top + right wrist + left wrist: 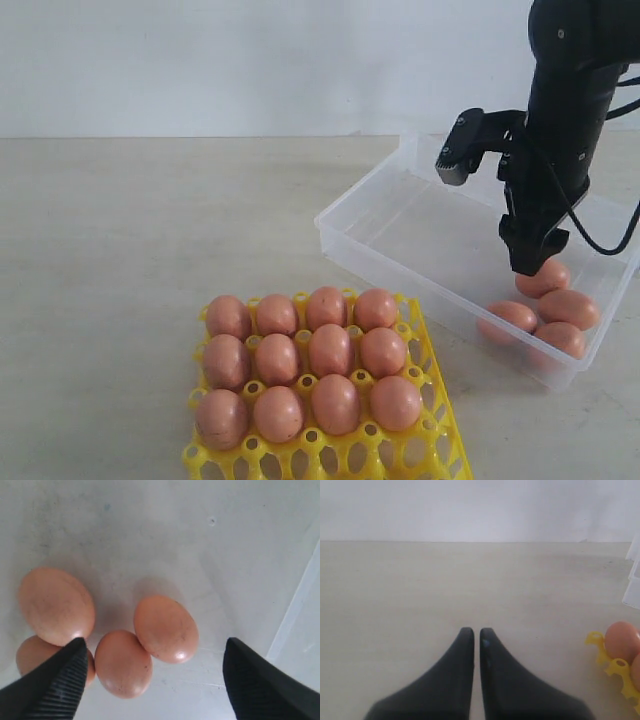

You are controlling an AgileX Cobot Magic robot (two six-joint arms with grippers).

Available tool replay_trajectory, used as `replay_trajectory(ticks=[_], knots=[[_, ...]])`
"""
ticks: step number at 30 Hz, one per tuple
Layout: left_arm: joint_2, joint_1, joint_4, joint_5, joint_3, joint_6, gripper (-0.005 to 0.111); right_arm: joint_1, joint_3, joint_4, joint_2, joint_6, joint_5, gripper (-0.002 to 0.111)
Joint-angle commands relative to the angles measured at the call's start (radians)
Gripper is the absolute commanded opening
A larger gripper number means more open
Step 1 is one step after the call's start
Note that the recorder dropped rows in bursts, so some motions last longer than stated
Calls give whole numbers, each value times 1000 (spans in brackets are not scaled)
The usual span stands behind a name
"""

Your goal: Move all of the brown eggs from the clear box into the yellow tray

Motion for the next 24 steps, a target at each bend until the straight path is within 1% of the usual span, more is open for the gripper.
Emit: replay_trajectory(ticks=[1, 4, 9, 16, 24], knots=[[-3, -4, -8, -11, -2, -7, 4, -45, 1, -1, 29, -7, -10, 66], [-3, -4, -8, -11, -2, -7, 4, -79, 1, 16, 33, -6, -17, 66], [-3, -4, -8, -11, -2, -7, 4, -122, 1, 149, 50, -25, -17, 66], [-3, -4, -8, -11, -2, -7, 4, -126, 23, 151, 62, -63, -66, 66], [-3, -4, -8, -11, -2, -7, 4, -126, 61, 104, 93, -86, -103, 66]])
